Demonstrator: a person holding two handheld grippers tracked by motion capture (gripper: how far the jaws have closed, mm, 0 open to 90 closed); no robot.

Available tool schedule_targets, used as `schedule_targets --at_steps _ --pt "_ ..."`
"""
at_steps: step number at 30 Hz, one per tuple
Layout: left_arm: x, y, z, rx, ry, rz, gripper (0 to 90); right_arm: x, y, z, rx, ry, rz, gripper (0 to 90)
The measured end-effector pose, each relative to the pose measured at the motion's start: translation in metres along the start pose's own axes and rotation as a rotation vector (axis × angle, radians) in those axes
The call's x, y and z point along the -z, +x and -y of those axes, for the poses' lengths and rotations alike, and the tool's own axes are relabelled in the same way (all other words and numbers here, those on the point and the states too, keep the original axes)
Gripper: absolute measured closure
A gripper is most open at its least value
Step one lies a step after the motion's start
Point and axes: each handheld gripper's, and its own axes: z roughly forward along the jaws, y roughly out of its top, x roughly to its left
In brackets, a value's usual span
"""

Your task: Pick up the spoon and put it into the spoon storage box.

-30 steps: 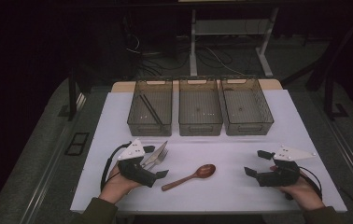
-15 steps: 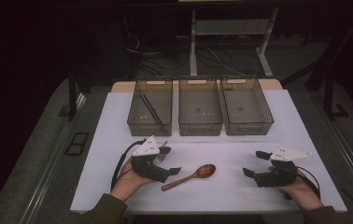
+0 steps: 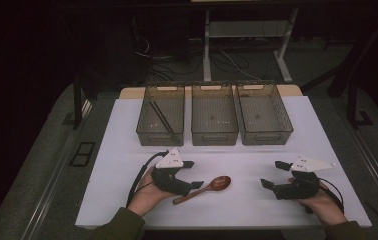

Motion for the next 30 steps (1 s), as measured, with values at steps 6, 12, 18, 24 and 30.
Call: schedule_targets --at_steps 6,12,18,24,30 --pt "-0.011 -0.006 0.005 -0.009 0.035 0.038 34.4 0.000 0.000 0.000 0.004 -0.002 0.000 13.9" --pt "-0.025 -0.007 0.008 -0.012 0.068 0.045 41.1 -0.001 0.001 0.000 0.015 0.002 -0.004 13.9" --pt "-0.040 -0.004 0.004 -0.011 0.082 0.049 44.2 -0.001 0.000 0.000 0.014 0.001 -0.003 13.9" --pt "-0.056 -0.003 -0.002 -0.010 0.089 0.056 46.3 -0.001 0.000 0.000 0.017 0.002 -0.003 14.0" --pt "-0.067 -0.002 -0.008 0.005 0.103 0.065 48.3 -0.001 0.001 0.000 0.020 0.011 -0.004 14.0"
